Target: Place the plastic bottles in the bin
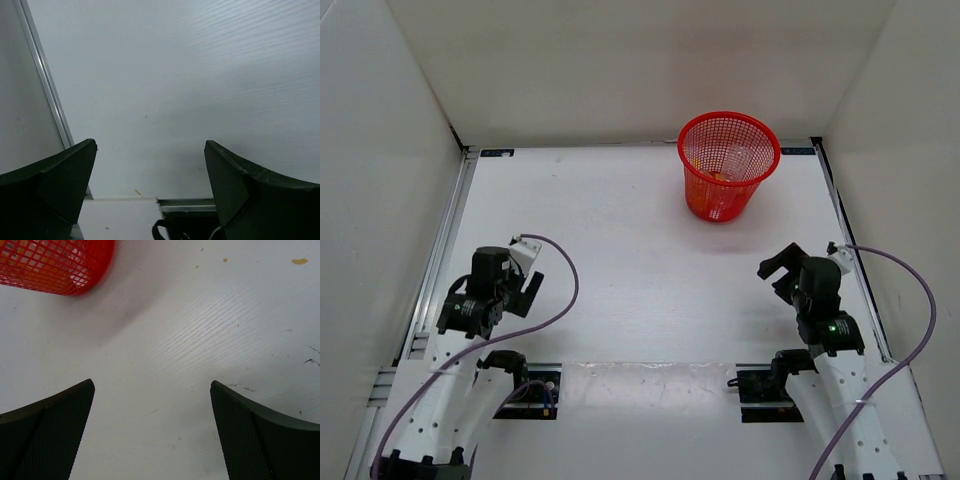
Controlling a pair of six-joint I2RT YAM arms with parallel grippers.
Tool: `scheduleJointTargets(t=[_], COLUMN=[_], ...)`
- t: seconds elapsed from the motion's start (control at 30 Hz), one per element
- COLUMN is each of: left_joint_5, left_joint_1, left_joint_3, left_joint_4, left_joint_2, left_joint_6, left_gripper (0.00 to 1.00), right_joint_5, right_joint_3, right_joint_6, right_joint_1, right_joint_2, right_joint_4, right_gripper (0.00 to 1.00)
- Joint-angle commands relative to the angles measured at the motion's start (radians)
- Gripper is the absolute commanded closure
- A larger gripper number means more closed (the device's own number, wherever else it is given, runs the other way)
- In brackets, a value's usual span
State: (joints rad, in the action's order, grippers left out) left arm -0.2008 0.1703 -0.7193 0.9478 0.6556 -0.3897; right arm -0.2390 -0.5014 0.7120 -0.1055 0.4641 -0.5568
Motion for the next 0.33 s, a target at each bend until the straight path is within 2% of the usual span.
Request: scheduleJointTargets(t=[0.0, 0.3], left_joint_5=[-0.058, -0.063], left_joint_1=[-0.083, -0.172], left_joint_3=[0.064, 0.083], left_joint_4=[0.002, -0.049], left_joint_2=[-0.040, -0.054], left_joint_6=[0.136, 0.170], left_gripper=[0.00, 0.00], right_joint_5=[0.007, 0.044], right_joint_3=[-0.045, -0.094], right_joint_6=[0.032, 0.052], right_joint_1=[-0.002, -0.002], right_joint_2=[0.066, 0.148], right_joint_4=[0.043, 0.014], right_gripper=[0.00, 0.00])
